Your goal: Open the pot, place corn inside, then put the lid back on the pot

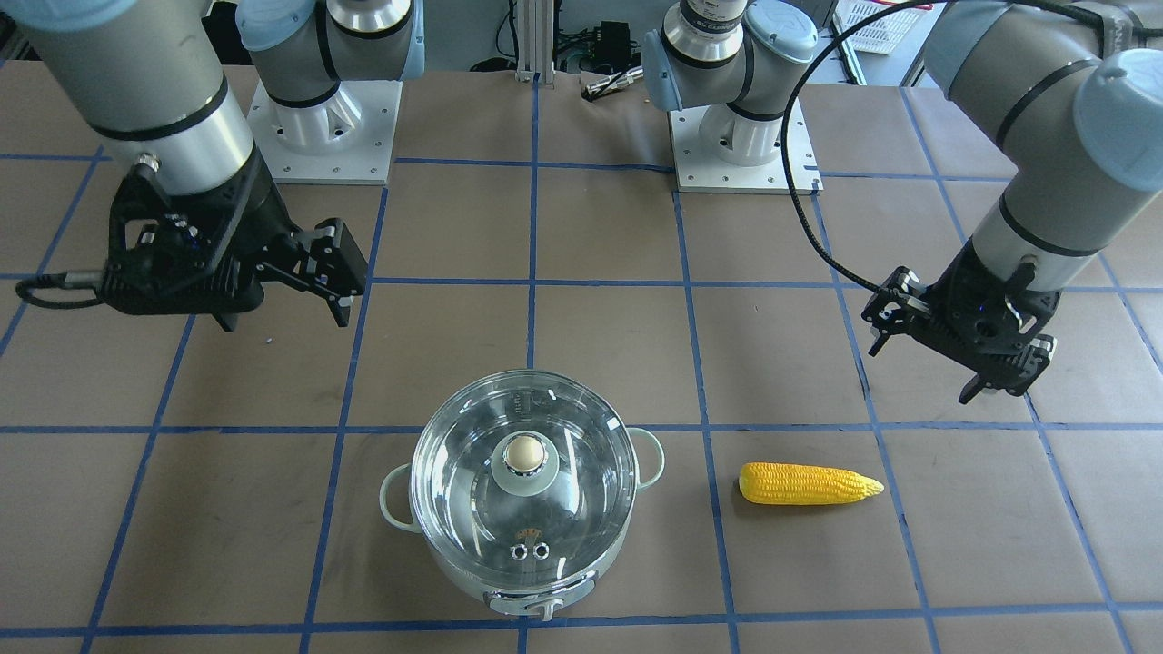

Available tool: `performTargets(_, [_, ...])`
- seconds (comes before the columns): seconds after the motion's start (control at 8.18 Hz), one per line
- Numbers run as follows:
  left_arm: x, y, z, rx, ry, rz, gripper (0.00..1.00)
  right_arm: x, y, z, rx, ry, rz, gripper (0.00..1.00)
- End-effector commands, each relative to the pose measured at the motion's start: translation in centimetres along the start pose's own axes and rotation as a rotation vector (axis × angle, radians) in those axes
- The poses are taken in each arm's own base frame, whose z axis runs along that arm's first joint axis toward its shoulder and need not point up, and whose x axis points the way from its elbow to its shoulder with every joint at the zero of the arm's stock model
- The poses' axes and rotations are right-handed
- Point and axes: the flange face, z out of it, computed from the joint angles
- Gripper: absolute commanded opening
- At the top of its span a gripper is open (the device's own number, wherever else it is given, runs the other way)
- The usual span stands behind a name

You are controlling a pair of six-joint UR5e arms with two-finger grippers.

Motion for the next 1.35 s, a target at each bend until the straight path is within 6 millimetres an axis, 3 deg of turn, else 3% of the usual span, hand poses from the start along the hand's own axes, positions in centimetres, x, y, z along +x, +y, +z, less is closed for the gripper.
performTargets(0.0, [-0.9, -0.8, 3.5, -0.012, 0.021, 0.232, 1.0, -5.2, -4.2, 3.7, 0.056, -0.005, 0.009, 1.0])
performTargets(0.37, [-1.9, -1.7, 9.8, -0.044, 0.122, 0.49, 1.0, -14.3, -4.7, 10.2, 0.117, -0.043, 0.059, 1.0])
performTargets(0.61, [-2.3, -2.0, 13.8, -0.064, 0.184, 0.611, 1.0, -16.4, -4.7, 12.9, 0.112, -0.048, 0.07, 0.99])
performTargets(0.86, [-2.5, -2.2, 16.4, -0.071, 0.225, 0.662, 1.0, -16.6, -5.0, 14.6, 0.124, -0.05, 0.066, 0.98])
performTargets(1.1, [-3.1, -3.1, 18.6, -0.051, 0.193, 0.7, 1.0, -16.9, -5.1, 15.6, 0.12, -0.049, 0.063, 0.95])
performTargets(1.22, [-3.1, -3.4, 18.8, -0.041, 0.183, 0.757, 1.0, -17.1, -5.2, 15.8, 0.124, -0.052, 0.054, 0.93])
